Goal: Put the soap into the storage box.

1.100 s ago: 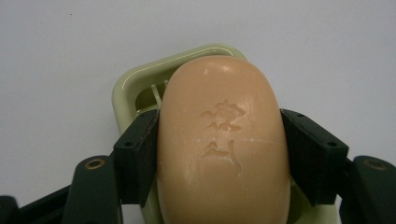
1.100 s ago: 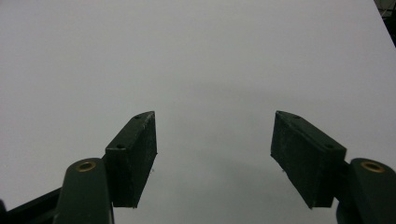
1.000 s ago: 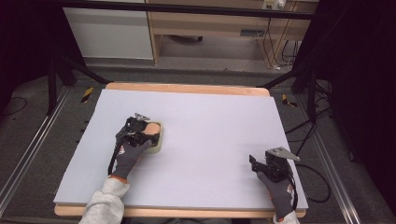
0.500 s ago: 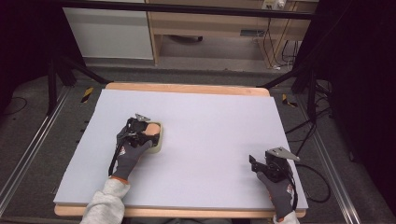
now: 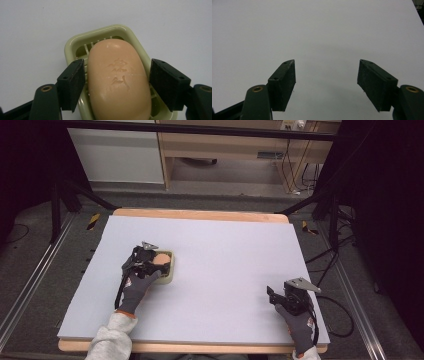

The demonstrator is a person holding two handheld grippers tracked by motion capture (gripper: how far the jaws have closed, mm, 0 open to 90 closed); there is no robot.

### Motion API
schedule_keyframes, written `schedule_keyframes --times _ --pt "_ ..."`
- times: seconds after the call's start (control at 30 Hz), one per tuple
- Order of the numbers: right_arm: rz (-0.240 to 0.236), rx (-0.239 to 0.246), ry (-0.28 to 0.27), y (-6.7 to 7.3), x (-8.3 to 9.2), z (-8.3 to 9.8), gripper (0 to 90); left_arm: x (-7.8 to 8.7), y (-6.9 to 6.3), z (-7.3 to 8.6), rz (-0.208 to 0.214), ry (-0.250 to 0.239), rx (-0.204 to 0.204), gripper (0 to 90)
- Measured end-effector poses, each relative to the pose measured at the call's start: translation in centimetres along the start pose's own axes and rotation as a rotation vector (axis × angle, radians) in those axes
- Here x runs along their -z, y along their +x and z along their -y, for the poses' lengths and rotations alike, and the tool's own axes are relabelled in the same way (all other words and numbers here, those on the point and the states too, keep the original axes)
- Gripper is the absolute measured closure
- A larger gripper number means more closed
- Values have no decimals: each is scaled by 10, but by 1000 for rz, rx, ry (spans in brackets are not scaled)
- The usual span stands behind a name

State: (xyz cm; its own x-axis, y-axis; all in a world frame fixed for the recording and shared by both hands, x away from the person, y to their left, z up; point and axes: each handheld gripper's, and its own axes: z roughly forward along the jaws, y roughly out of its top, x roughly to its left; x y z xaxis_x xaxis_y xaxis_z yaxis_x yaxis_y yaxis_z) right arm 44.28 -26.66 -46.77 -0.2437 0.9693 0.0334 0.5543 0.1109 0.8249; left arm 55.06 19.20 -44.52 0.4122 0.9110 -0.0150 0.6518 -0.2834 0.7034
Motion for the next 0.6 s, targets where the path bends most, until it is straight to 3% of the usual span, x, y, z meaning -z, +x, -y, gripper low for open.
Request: schedule_keyframes --times 0.17,0.4,0.6 --pt "-2 -6 -2 0 1 0 309 12 0 0 30 -45 10 271" --pt "-1 -8 -5 -1 1 0 299 31 0 5 85 -98 -22 241" --pt "12 -16 -7 -3 2 1 282 44 3 17 94 -114 -38 221"
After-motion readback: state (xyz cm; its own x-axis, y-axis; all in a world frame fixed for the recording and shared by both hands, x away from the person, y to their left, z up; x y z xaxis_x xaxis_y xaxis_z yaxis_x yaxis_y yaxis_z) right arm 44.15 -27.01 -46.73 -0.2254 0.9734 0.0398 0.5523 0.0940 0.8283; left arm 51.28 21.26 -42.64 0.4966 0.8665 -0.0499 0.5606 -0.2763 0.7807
